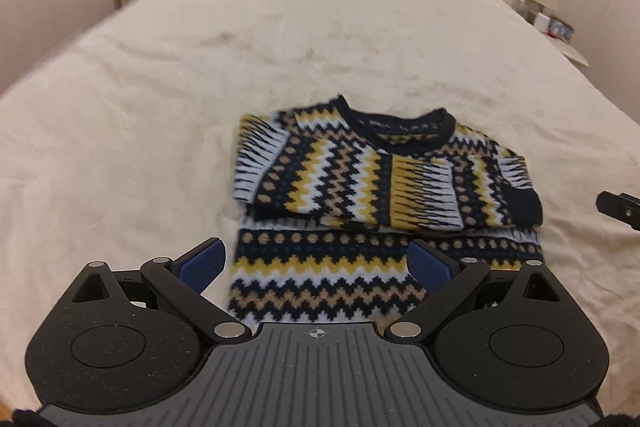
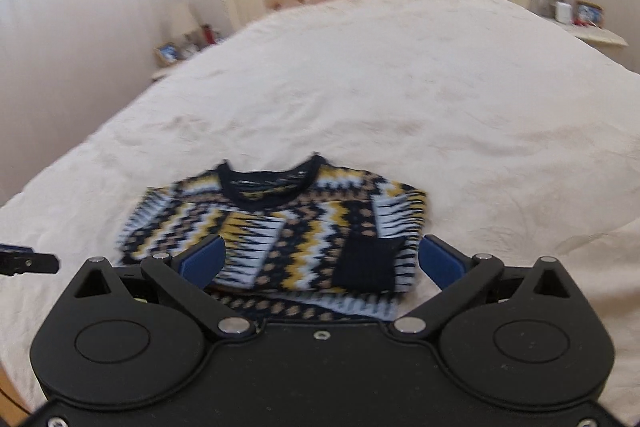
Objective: Fold small clothes
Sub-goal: 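Withdraw both grippers and move them to the dark ribbed hem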
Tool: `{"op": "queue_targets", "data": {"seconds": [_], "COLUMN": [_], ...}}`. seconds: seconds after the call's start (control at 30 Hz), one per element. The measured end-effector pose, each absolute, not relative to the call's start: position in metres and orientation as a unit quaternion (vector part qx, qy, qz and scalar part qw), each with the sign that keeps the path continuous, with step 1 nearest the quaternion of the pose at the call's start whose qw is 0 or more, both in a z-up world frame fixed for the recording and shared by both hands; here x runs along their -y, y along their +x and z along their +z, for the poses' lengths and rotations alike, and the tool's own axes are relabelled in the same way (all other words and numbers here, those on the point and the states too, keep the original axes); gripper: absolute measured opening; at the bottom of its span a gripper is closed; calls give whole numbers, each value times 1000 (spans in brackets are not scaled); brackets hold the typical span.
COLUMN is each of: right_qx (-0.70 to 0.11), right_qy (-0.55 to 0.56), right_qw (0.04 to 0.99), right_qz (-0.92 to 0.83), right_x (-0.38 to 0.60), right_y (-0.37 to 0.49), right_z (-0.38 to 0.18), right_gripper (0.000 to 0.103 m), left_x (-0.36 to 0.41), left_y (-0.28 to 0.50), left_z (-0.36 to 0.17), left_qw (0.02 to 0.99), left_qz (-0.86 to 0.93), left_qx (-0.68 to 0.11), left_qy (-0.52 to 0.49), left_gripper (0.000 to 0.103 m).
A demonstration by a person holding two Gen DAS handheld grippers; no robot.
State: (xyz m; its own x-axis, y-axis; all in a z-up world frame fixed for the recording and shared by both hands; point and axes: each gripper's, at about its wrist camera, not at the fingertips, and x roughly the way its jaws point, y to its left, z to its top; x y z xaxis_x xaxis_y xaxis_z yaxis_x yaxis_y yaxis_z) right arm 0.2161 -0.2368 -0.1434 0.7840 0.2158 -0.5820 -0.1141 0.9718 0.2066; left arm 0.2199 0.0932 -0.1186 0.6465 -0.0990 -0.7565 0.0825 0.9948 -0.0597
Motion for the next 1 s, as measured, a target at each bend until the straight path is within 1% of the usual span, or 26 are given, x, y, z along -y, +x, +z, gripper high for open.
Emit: {"op": "queue_targets", "data": {"seconds": [0.13, 0.33, 0.4, 0.43, 0.47, 0.53, 0.73, 1.0], "right_qx": [-297, -271, -282, -293, -300, -311, -351, -364], "right_qy": [82, 18, 12, 13, 16, 21, 53, 57], "right_qw": [945, 960, 957, 954, 951, 948, 934, 929], "right_qz": [114, 75, 68, 66, 65, 62, 42, 30], "right_x": [229, 204, 198, 195, 193, 189, 179, 166], "right_y": [194, 156, 147, 143, 138, 127, 78, 19], "right_z": [-140, -133, -131, -131, -131, -134, -140, -141], "right_gripper": [102, 102, 102, 101, 100, 95, 94, 94], "left_x": [-80, -67, -67, -69, -70, -73, -93, -120], "left_y": [198, 168, 158, 154, 148, 135, 84, 34], "left_z": [-109, -109, -111, -112, -114, -117, -121, -134], "left_qw": [917, 916, 915, 914, 914, 912, 914, 909], "left_qz": [2, 42, 28, 15, 4, -17, -31, -27], "left_qx": [-397, -388, -393, -397, -399, -403, -402, -416], "left_qy": [31, 96, 91, 85, 79, 75, 48, 19], "left_gripper": [98, 98, 97, 96, 91, 87, 87, 87]}}
